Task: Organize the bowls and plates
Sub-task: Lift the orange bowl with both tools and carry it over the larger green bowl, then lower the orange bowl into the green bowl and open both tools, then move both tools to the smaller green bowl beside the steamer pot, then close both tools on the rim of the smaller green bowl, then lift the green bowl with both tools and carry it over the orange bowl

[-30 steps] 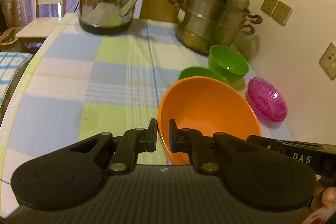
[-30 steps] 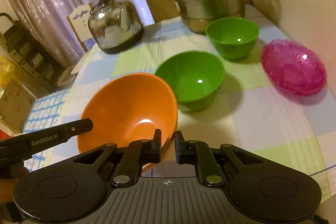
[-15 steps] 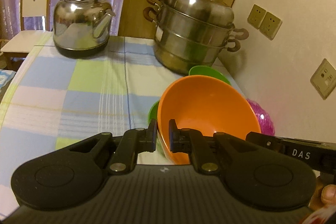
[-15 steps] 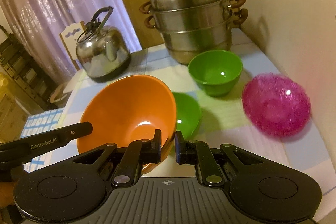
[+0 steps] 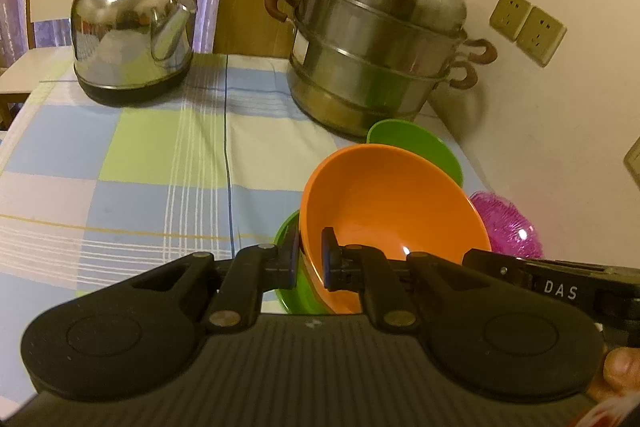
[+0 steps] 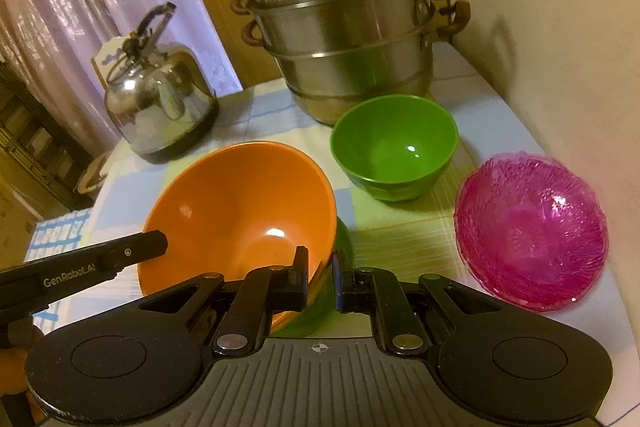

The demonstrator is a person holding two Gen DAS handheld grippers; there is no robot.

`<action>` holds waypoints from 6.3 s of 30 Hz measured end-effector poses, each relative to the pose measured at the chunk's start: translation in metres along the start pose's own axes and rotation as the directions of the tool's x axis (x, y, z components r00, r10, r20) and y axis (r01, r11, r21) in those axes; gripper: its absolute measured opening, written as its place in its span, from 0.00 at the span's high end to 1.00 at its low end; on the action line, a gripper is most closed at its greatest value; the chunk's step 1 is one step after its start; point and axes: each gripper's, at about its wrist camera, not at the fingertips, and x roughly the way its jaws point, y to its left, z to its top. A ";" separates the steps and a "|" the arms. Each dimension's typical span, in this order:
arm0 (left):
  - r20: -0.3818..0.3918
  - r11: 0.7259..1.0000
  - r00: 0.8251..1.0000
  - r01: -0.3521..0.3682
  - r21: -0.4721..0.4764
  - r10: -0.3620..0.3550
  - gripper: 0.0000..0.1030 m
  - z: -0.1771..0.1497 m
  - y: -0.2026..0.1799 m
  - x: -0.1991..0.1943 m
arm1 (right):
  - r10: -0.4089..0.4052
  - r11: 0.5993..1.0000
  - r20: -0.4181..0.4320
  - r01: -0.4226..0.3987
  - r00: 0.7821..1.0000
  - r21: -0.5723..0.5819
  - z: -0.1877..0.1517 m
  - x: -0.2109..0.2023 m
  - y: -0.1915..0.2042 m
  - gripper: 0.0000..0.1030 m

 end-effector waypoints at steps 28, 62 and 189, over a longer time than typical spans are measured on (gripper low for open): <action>-0.065 0.999 0.998 -0.028 -0.046 0.025 0.91 -0.017 0.016 0.042 | -0.055 0.997 -0.074 0.051 0.996 -0.050 -0.008 0.051 -0.004 0.88; -0.004 0.999 0.999 -0.052 -0.001 0.052 0.23 -0.111 -0.040 -0.101 | -0.103 0.990 0.059 0.097 0.993 0.101 -0.103 -0.117 -0.018 0.32; -0.265 0.972 0.961 0.136 0.192 -0.082 0.93 0.115 -0.086 0.207 | -0.088 0.991 -0.087 0.096 0.992 0.096 0.113 0.121 -0.132 0.90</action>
